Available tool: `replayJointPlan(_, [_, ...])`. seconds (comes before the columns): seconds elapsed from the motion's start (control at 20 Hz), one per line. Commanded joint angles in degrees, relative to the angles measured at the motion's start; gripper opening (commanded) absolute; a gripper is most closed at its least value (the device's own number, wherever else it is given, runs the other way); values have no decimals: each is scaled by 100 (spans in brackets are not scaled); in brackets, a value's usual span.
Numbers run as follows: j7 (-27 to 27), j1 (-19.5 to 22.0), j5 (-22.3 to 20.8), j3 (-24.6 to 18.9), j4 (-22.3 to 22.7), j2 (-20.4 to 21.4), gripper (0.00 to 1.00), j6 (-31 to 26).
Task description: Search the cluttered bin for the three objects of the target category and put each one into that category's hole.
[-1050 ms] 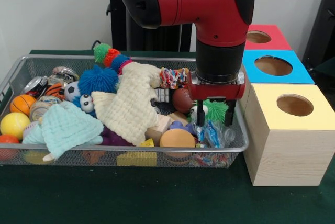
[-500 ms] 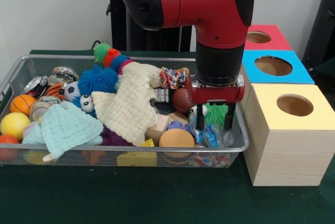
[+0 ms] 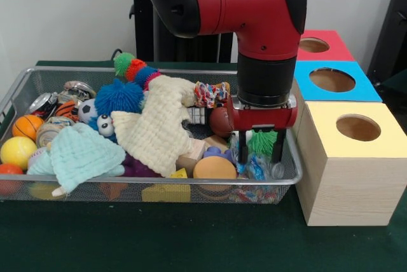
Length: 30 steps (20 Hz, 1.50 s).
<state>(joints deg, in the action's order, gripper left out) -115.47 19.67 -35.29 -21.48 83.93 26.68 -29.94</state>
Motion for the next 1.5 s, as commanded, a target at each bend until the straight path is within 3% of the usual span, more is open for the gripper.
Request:
replayJointPlan(0.05, [-319, -327, -346, 155, 175, -516, 100, 787])
replayJointPlan(0.4, [-656, -576, -200, 570, 197, -515, 100, 1069])
replayJointPlan(0.45, [-689, -635, -156, 641, 174, -511, 0, 1084])
replayJointPlan(0.55, [-1046, -804, -42, 852, 153, -481, 0, 1050])
replayJointPlan(0.65, [-1028, -834, 70, 891, 196, -424, 0, 1020])
replayJointPlan(1.0, [-670, -731, 314, 837, 361, -333, 0, 944])
replayJointPlan(1.25, [-501, -690, 424, 790, 247, -346, 0, 792])
replayJointPlan(1.5, [-404, -642, 567, 768, 452, -88, 0, 620])
